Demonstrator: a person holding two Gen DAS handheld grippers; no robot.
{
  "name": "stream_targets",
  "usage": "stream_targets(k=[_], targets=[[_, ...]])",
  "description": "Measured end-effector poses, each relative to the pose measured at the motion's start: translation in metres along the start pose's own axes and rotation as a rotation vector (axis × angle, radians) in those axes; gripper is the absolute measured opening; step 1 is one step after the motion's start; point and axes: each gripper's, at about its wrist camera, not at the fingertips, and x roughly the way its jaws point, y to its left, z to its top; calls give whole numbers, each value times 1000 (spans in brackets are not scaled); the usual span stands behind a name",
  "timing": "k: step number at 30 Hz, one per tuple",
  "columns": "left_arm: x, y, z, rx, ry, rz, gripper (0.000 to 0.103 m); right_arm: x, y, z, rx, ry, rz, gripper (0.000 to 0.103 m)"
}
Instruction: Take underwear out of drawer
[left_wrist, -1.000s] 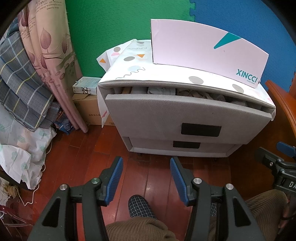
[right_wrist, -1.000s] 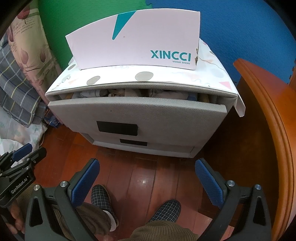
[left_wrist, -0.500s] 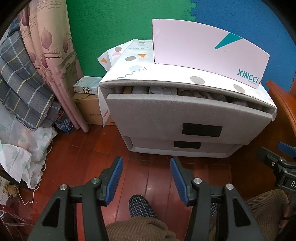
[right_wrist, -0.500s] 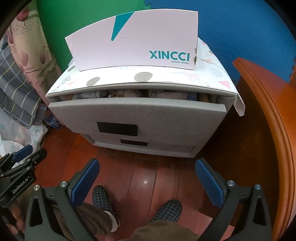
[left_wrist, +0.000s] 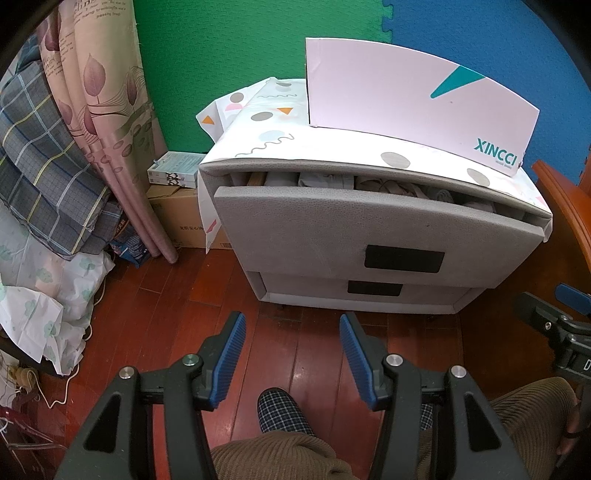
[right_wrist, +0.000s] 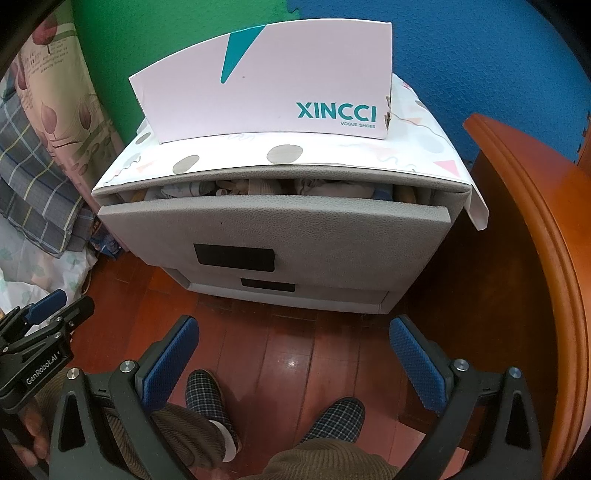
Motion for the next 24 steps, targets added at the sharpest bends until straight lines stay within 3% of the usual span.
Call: stream_targets(k=[17,24], targets=[[-1,5,0,-10,5,-5,54,-3,-6,-1,22,-2,17,102],[-2,23,15,-105,-13,-102,54,-3,-10,-2,35,-3,30,102]])
